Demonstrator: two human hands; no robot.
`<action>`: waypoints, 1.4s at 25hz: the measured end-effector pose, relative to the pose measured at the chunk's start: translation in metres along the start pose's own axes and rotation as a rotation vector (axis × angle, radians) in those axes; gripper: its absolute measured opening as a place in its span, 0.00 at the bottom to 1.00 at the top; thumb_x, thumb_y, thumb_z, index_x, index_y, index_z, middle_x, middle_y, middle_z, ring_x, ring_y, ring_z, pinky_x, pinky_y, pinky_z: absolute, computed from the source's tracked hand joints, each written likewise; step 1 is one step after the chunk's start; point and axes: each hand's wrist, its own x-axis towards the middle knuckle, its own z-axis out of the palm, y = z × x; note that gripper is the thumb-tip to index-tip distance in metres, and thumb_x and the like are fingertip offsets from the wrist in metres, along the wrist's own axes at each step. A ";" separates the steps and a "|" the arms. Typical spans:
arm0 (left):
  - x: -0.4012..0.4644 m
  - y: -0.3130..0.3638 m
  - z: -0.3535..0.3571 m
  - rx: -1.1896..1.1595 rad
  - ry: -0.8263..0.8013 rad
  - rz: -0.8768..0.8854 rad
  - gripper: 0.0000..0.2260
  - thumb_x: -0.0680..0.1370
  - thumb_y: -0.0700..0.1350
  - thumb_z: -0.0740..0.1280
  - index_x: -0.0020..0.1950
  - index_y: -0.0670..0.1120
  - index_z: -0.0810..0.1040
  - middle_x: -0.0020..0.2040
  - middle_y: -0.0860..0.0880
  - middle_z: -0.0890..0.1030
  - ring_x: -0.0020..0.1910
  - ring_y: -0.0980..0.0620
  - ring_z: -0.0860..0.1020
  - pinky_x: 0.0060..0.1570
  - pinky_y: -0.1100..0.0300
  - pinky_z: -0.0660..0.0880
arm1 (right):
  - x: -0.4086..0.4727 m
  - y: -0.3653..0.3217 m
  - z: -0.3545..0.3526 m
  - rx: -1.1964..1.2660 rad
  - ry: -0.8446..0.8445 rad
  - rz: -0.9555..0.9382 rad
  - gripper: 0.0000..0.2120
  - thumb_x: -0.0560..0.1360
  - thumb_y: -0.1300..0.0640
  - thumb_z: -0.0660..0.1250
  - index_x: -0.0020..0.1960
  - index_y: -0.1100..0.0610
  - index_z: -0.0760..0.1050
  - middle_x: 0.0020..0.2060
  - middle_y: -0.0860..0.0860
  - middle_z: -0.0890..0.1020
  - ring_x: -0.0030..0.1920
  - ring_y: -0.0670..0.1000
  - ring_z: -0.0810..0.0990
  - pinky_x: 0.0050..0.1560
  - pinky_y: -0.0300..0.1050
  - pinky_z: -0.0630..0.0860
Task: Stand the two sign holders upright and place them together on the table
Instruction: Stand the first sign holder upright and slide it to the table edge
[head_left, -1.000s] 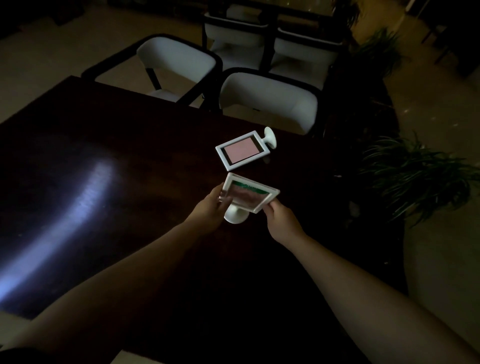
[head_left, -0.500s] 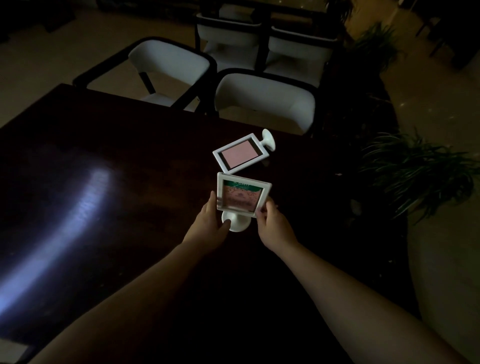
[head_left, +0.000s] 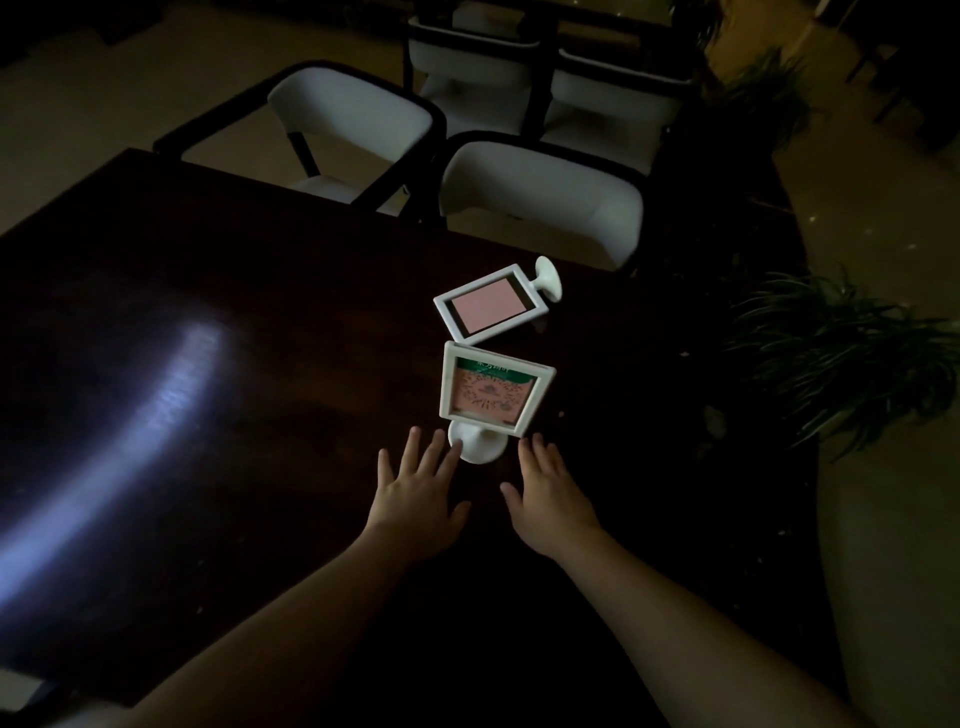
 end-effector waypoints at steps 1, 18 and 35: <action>0.001 0.001 0.002 0.015 -0.007 0.014 0.38 0.77 0.66 0.53 0.80 0.53 0.40 0.82 0.48 0.43 0.78 0.42 0.34 0.73 0.31 0.45 | 0.001 0.001 0.003 -0.031 -0.008 -0.020 0.33 0.83 0.45 0.55 0.81 0.56 0.45 0.81 0.55 0.48 0.79 0.56 0.45 0.77 0.53 0.51; 0.005 -0.005 0.016 0.098 -0.047 0.068 0.34 0.77 0.64 0.47 0.79 0.56 0.39 0.81 0.51 0.39 0.76 0.40 0.31 0.70 0.29 0.39 | 0.009 -0.008 0.021 -0.205 -0.098 -0.210 0.32 0.82 0.58 0.57 0.81 0.51 0.45 0.81 0.51 0.48 0.79 0.56 0.41 0.77 0.59 0.49; -0.051 -0.099 0.000 0.048 -0.082 0.005 0.35 0.77 0.62 0.52 0.80 0.55 0.41 0.81 0.51 0.39 0.76 0.39 0.31 0.71 0.28 0.39 | 0.002 -0.118 0.049 -0.283 -0.199 -0.254 0.37 0.77 0.59 0.62 0.81 0.50 0.46 0.81 0.53 0.51 0.79 0.55 0.42 0.75 0.63 0.49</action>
